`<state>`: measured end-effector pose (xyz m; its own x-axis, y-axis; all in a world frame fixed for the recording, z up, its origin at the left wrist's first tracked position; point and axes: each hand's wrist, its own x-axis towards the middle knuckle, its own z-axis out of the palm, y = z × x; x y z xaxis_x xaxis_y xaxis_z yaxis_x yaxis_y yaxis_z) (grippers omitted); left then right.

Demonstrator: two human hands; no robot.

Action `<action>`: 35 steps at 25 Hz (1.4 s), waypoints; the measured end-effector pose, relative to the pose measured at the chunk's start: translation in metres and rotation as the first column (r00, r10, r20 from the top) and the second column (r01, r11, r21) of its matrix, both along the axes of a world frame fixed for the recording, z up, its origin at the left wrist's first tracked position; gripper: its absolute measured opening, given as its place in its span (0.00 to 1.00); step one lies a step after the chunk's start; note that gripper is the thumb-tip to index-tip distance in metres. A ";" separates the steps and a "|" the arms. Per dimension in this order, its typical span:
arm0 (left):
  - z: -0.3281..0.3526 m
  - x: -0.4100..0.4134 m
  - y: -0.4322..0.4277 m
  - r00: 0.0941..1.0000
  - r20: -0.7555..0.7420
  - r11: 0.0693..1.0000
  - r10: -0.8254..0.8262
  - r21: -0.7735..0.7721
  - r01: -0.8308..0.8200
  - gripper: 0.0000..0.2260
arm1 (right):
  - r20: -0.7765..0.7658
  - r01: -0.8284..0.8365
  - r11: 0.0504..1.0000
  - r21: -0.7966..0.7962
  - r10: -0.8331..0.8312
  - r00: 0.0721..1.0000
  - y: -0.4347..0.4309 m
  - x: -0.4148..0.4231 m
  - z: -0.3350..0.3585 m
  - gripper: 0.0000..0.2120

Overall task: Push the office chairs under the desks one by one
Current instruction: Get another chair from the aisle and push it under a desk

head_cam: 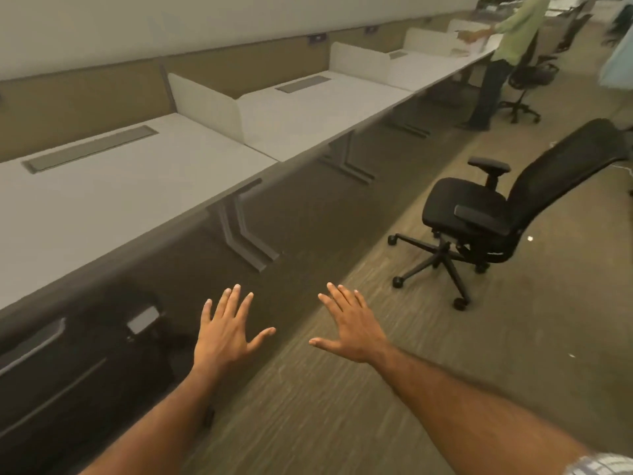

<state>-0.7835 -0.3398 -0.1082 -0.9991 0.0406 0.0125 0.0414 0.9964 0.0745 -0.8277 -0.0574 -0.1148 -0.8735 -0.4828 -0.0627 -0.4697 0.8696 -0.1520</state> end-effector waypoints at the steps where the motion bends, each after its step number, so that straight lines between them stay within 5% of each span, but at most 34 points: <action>1: -0.005 -0.008 0.032 0.999 0.015 0.999 -0.032 -0.001 0.032 0.48 | 0.011 0.031 0.999 0.015 -0.031 0.999 0.033 -0.001 -0.003 0.49; 10: -0.018 -0.080 0.279 0.925 0.120 0.930 -0.361 -0.021 0.366 0.49 | 0.100 0.430 0.900 0.073 -0.436 0.895 0.302 0.026 -0.022 0.50; 18: -0.051 -0.167 0.487 0.731 0.178 0.743 -0.658 -0.003 0.669 0.47 | 0.111 0.718 0.692 0.075 -0.721 0.684 0.461 0.039 -0.042 0.49; 28: -0.053 -0.288 0.727 0.523 0.153 0.535 -0.839 0.049 0.844 0.48 | 0.088 0.848 0.519 0.106 -0.855 0.512 0.660 -0.029 -0.037 0.48; 35: -0.045 -0.345 0.869 0.485 0.110 0.489 -0.868 0.015 0.872 0.50 | 0.051 0.883 0.467 0.055 -0.884 0.464 0.793 -0.087 -0.039 0.51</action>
<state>-1.1290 0.5294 -0.1531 -0.4498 0.8878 -0.0969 0.8840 0.4581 0.0932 -0.9148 0.7354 -0.1537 -0.8272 0.5459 -0.1331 0.5605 0.8182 -0.1278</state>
